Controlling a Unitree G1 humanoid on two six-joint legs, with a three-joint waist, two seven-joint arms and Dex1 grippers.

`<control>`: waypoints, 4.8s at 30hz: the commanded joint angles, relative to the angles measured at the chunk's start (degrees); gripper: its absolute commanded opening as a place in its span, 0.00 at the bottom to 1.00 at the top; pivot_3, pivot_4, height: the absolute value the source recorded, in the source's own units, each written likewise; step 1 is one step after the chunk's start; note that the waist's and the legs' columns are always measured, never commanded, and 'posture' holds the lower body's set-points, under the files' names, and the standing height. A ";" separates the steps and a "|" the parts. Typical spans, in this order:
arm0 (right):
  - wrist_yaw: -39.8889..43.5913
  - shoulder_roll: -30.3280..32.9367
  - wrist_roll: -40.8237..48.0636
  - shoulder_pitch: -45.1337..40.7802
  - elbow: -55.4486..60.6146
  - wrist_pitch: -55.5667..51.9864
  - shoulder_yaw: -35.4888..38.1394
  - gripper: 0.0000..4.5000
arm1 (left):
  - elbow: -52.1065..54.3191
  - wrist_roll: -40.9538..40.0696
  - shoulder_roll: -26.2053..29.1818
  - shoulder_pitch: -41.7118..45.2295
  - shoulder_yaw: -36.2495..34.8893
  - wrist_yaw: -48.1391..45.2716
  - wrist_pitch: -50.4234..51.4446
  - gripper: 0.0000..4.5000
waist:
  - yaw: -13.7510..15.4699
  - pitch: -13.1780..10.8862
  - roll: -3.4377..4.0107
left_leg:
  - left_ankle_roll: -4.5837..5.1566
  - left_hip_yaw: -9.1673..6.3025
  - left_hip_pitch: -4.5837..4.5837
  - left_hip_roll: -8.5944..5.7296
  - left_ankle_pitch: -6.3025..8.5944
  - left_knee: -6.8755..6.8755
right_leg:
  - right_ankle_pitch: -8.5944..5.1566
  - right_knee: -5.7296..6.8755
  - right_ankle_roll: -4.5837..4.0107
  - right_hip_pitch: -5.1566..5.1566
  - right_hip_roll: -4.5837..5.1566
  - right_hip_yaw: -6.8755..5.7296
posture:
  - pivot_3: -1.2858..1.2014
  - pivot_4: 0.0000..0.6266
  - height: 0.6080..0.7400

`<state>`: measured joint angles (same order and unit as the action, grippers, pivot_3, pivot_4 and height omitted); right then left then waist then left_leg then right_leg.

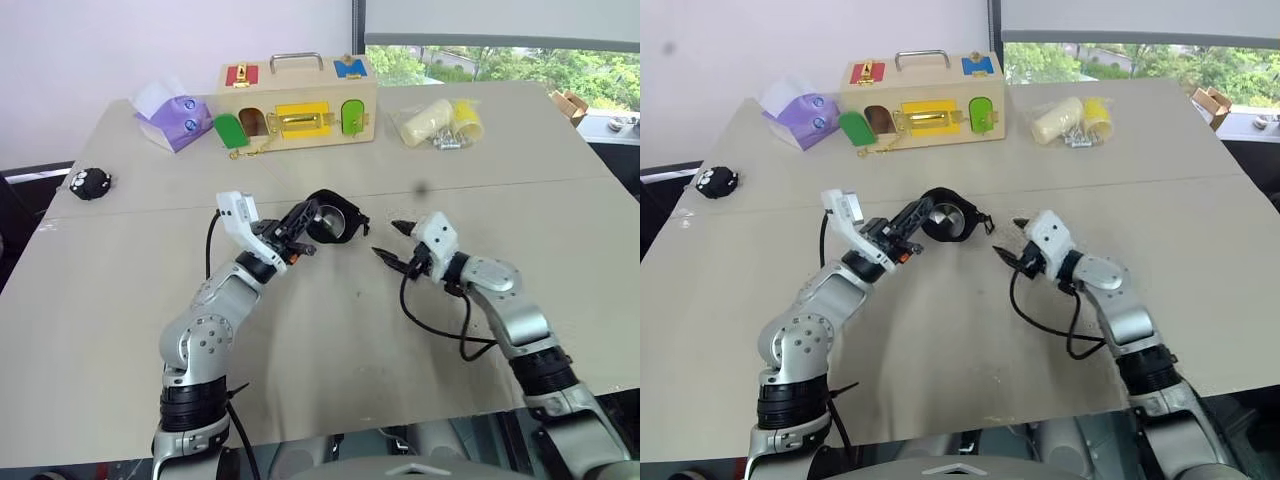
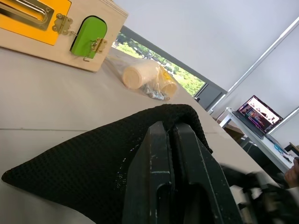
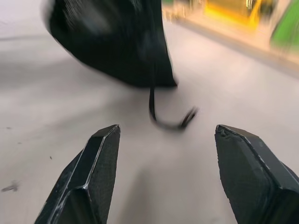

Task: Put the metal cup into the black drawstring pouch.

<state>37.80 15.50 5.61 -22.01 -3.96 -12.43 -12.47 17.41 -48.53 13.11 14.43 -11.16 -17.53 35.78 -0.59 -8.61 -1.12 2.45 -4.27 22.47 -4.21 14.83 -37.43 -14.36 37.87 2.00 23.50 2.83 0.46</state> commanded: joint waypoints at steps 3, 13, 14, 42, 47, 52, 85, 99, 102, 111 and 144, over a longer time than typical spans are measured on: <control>-3.79 -3.79 -4.20 -6.50 -6.75 1.54 -2.20 0.72 | 0.66 -1.35 0.72 1.95 -2.39 0.34 -0.35 0.00 | -0.11 0.00 0.00 | 0.00 0.01 -0.01 -0.01 0.00 0.00 | 0.00 0.00 0.00 0.00 -0.01 0.01 | 0.52 0.24 1.00; -8.80 -9.76 -9.48 -16.40 -22.81 6.98 -3.28 0.72 | -0.53 -2.32 1.04 2.56 -4.22 0.76 0.04 0.00 | -0.21 0.00 -0.01 | -0.01 0.01 0.01 -0.02 -0.01 0.00 | 0.00 -0.02 0.00 0.01 -0.01 0.00 | 0.52 0.24 1.00; -10.07 -10.25 -9.46 -17.04 -23.78 7.88 -2.47 0.72 | -0.91 -2.32 1.07 2.75 -4.35 0.68 0.01 0.00 | -0.22 0.00 0.00 | -0.01 0.01 0.01 -0.01 -0.01 0.00 | 0.00 -0.01 0.00 0.02 -0.02 0.00 | 0.52 0.24 1.00; -8.97 -3.29 -3.85 -28.94 6.64 -9.71 3.30 0.00 | 3.15 7.95 7.80 0.33 4.75 -9.52 -3.84 0.78 | -0.12 0.01 0.00 | -0.02 0.00 0.06 -0.01 -0.01 0.03 | 0.01 0.02 -0.01 0.13 -0.02 0.00 | 0.52 0.24 1.00; -5.65 -3.35 -4.82 -31.84 5.82 -7.62 -0.94 0.00 | 5.92 9.74 8.94 3.90 6.90 -13.70 -6.92 0.78 | -0.23 -0.01 0.02 | -0.02 0.01 0.20 -0.01 -0.01 0.05 | 0.01 -0.04 -0.01 0.22 0.00 -0.01 | 0.52 0.24 1.00; -5.06 -4.99 -5.28 -33.54 3.68 -5.79 -2.13 0.00 | 5.38 12.28 9.09 6.21 8.46 -14.18 -8.21 0.78 | -0.23 0.00 0.02 | -0.02 0.01 0.19 -0.01 -0.02 0.02 | 0.01 -0.03 -0.01 0.20 0.00 0.00 | 0.52 0.24 1.00; -6.21 -6.72 -6.39 -36.39 -0.74 -2.92 -0.78 0.00 | 5.90 18.15 9.21 4.48 7.17 -17.65 -15.53 0.78 | -0.31 -0.01 0.02 | -0.02 0.00 0.19 -0.01 -0.02 0.03 | 0.01 -0.02 -0.01 0.21 -0.01 -0.02 | 0.52 0.24 1.00; -4.45 -7.59 -5.16 -36.28 1.36 -3.63 -1.61 0.00 | 2.24 24.08 7.36 6.96 8.17 -14.50 -19.82 0.78 | -0.26 -0.01 0.02 | -0.02 0.00 0.19 -0.01 -0.02 0.03 | 0.01 -0.02 -0.01 0.21 -0.01 -0.03 | 0.52 0.24 1.00; -3.96 -7.92 -4.96 -36.13 2.31 -4.41 -1.81 0.00 | 1.74 22.38 6.45 7.88 7.36 -14.60 -19.69 0.78 | -0.29 -0.01 0.02 | -0.02 0.00 0.19 -0.01 -0.02 0.03 | 0.01 -0.02 -0.01 0.21 -0.01 -0.03 | 0.52 0.24 1.00; -3.30 -8.27 -5.12 -35.14 4.04 -5.41 -2.54 0.00 | 1.53 23.32 5.74 7.52 7.95 -14.67 -20.66 0.18 | -0.28 -0.01 0.02 | -0.02 0.00 0.19 0.00 -0.02 0.02 | 0.01 0.00 -0.01 0.21 -0.01 -0.04 | 0.52 0.24 1.00; -6.20 -1.00 10.07 -17.43 20.01 -9.55 6.33 0.00 | 0.75 22.25 12.13 -4.15 6.95 -21.23 -23.19 0.74 | -0.13 0.00 0.07 | 0.00 -0.02 0.19 0.03 -0.01 0.00 | 0.01 0.00 -0.01 0.18 0.00 -0.01 | 0.52 0.24 1.00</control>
<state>29.89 12.70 14.01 -40.30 12.04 -20.55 -7.07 14.46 -23.23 24.68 11.10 -1.74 -38.53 11.75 -0.72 -8.62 -1.05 2.45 -4.29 22.67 -4.19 14.82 -37.44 -14.33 37.87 1.98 23.68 2.84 0.46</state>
